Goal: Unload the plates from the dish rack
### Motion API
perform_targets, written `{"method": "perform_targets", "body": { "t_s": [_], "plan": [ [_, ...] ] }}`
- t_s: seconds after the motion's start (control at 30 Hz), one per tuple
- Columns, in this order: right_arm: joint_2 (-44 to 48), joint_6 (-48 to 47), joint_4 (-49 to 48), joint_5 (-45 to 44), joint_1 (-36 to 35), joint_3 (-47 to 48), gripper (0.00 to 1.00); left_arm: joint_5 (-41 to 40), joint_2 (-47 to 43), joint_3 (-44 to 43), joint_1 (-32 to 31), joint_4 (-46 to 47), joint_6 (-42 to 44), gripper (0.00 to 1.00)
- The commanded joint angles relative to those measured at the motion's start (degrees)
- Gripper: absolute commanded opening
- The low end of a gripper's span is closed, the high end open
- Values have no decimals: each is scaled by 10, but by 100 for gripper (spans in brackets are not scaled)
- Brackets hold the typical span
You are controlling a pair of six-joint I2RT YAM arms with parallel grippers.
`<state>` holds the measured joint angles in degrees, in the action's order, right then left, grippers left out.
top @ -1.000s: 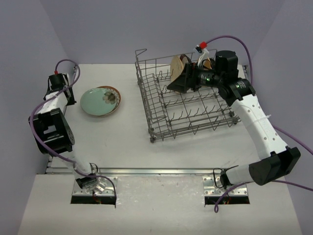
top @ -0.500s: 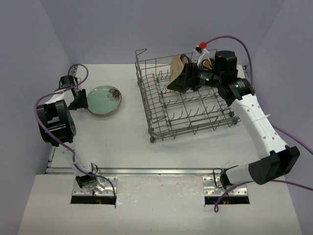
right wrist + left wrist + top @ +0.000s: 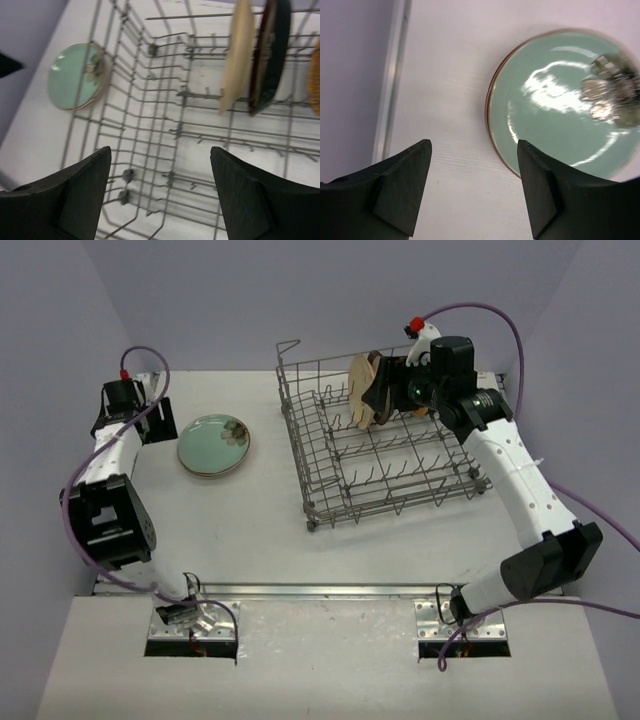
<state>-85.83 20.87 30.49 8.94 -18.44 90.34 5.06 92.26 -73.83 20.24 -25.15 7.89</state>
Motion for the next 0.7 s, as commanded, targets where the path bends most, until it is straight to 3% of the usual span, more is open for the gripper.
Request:
{"method": "perform_targets", "body": {
  "t_s": [0.0,0.3,0.47,0.67],
  "plan": [
    [-58,-63,-21,-160,1,31,77,41,-155,-25,-16,67,-11,69],
    [-197,-93,-38,-200,-2,140,69,47,-232,3,-59,36,-13,72],
    [-229,-88,-52,-195,-6,159,59,43,-245,25,-60,36,-11,73],
    [-261,-68,-46,-186,-7,174,57,46,-245,33,-59,39,-18,73]
  ]
}}
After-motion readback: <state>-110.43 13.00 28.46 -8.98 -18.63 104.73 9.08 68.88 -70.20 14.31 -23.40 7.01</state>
